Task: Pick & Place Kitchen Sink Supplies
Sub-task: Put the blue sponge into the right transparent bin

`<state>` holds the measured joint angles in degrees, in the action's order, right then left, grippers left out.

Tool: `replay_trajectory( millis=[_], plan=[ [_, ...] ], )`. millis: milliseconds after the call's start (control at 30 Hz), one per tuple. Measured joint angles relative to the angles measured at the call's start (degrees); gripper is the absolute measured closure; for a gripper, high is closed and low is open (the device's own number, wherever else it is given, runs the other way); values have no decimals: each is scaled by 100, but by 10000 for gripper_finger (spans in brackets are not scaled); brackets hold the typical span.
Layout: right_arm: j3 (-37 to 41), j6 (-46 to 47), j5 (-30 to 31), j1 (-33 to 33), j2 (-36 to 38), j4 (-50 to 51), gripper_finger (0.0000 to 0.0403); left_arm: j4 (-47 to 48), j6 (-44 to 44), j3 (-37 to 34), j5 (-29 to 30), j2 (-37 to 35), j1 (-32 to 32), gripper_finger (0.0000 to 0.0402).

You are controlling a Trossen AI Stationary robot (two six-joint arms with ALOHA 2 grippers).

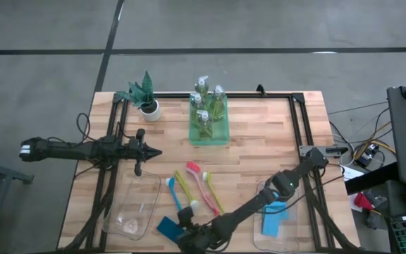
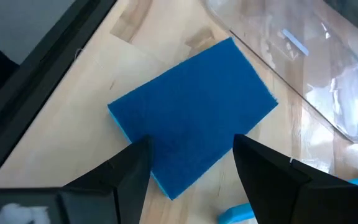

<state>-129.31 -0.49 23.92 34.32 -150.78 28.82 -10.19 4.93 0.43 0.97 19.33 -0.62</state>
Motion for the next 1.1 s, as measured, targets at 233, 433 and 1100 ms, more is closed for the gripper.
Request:
replay_trajectory(
  millis=[233,433,1100],
  plan=[
    [-94,62,-280,20,-5,-9,179,0,0,0,0,0,0,401],
    [-100,13,-246,29,-5,-49,179,2,0,-2,1,0,0,401],
    [-483,-123,-641,107,-15,-281,179,2,0,0,2,0,4,401]
  ],
)
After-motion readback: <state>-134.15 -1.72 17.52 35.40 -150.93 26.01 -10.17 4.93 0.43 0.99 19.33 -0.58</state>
